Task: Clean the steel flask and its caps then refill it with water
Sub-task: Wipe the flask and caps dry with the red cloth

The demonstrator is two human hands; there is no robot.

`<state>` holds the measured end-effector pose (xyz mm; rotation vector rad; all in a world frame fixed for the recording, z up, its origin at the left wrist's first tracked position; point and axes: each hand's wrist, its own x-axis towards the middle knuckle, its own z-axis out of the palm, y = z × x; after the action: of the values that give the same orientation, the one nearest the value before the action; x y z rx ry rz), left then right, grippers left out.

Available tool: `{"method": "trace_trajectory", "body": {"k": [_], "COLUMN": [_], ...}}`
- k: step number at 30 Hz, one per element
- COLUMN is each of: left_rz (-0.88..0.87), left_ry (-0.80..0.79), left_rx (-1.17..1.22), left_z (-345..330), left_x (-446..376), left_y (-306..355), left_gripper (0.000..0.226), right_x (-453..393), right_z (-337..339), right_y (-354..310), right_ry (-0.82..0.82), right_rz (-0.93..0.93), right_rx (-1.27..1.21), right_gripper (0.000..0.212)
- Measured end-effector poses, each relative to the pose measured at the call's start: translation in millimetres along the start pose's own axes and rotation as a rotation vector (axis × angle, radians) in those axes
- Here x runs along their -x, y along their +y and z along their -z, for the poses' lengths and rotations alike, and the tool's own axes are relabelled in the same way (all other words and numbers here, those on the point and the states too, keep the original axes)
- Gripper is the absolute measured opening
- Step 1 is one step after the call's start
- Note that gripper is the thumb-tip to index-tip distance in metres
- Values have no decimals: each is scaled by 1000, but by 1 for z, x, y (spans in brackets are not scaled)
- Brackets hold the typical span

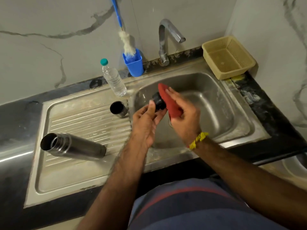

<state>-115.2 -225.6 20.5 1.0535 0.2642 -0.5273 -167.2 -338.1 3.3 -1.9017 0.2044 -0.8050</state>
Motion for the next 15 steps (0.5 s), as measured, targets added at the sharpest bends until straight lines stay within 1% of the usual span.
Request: {"method": "trace_trajectory", "body": {"k": [2, 3, 5, 6, 8, 10, 11, 13, 14, 15], "left_rz": [-27, -37, -76, -112, -207, -312, -363, -450, -479, -500], "left_ry": [2, -3, -4, 4, 24, 50, 63, 76, 74, 81], "left_rx": [-18, -65, -157, -193, -245, -318, -394, -561, -603, -605], "left_z": [4, 6, 5, 4, 6, 15, 18, 20, 21, 20], "left_x": [-1, 1, 4, 4, 0, -4, -4, 0, 1, 3], "left_y": [0, -4, -15, -19, -15, -10, -10, -15, -19, -19], "left_gripper": [29, 29, 26, 26, 25, 19, 20, 30, 33, 34], "right_x": [12, 12, 2, -1, 3, 16, 18, 6, 2, -1], "right_z": [6, 9, 7, 5, 2, 4, 4, 1, -1, -1], "right_y": [2, 5, 8, 6, -1, -5, -5, -2, 0, 1], "right_ry": [-37, -20, 56, 59, 44, 9, 3, 12, -1, -16], "right_rz": [79, 40, -146, -207, -211, -194, -245, -454, -509, -499], "right_rx": [49, 37, -39, -69, -92, -97, -122, -188, -203, -205], "right_gripper": [54, 53, 48, 46, 44, 41, 38, 33, 31, 30]}}
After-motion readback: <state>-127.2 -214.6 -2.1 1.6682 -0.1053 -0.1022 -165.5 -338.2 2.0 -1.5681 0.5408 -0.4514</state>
